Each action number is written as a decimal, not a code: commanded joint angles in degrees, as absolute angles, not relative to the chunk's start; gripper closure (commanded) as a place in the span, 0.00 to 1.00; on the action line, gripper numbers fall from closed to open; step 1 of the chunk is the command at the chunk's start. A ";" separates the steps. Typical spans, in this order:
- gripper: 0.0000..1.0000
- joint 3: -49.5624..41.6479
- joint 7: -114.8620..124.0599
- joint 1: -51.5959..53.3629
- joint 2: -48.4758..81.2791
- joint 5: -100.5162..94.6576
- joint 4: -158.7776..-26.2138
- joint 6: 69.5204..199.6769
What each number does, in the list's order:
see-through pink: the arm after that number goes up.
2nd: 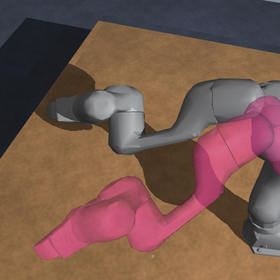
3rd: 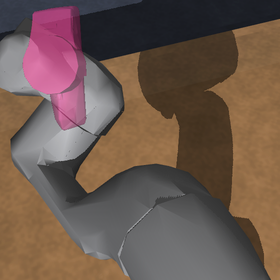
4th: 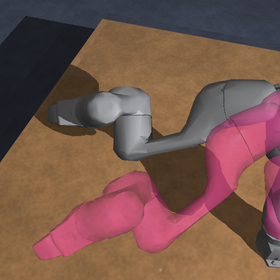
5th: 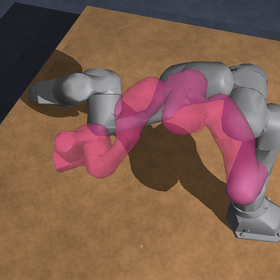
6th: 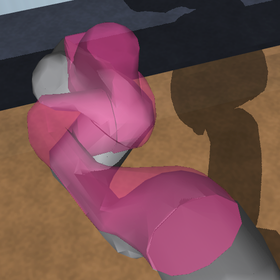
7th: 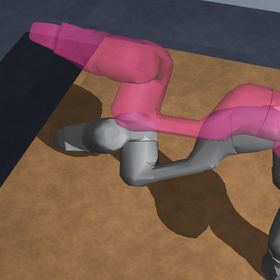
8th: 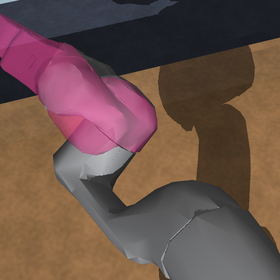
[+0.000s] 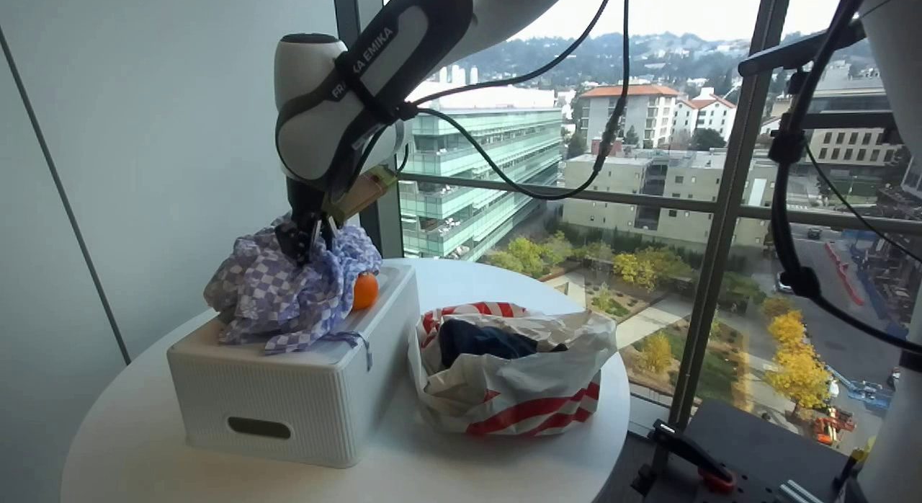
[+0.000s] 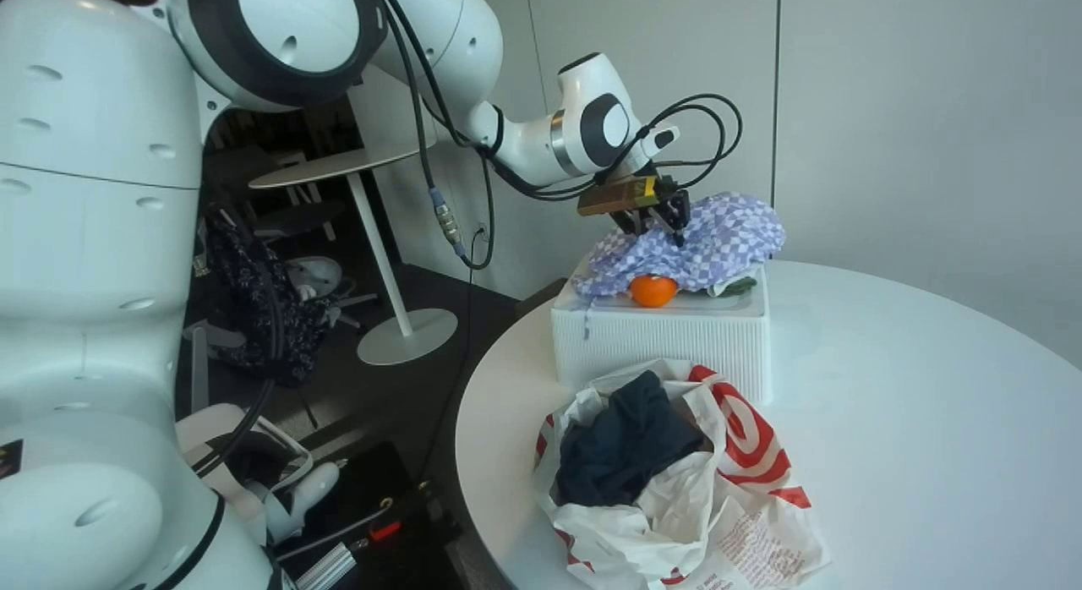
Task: Put the black and blue clothes into the plastic
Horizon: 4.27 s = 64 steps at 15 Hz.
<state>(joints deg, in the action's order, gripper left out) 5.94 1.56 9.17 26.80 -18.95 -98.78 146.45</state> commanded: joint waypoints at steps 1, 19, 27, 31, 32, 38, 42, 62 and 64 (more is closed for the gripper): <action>0.73 5.90 -0.35 9.17 24.64 -15.34 -101.50 146.83; 0.99 5.47 5.30 10.68 0.64 -12.08 -126.49 177.42; 0.99 8.69 21.35 3.50 -16.26 -30.31 -125.16 178.97; 0.99 11.56 25.81 -1.99 -26.41 -33.04 -129.32 175.51; 0.99 12.31 26.65 -3.58 -28.64 -33.51 -130.52 174.58; 0.99 12.19 30.72 -10.29 -41.64 -32.87 -140.12 172.14; 0.99 10.51 31.63 -12.04 -47.66 -32.49 -146.83 170.65; 0.99 13.01 16.49 -13.86 -40.72 -11.58 -159.56 163.40; 0.99 13.18 16.38 -13.95 -38.69 -11.92 -159.58 160.84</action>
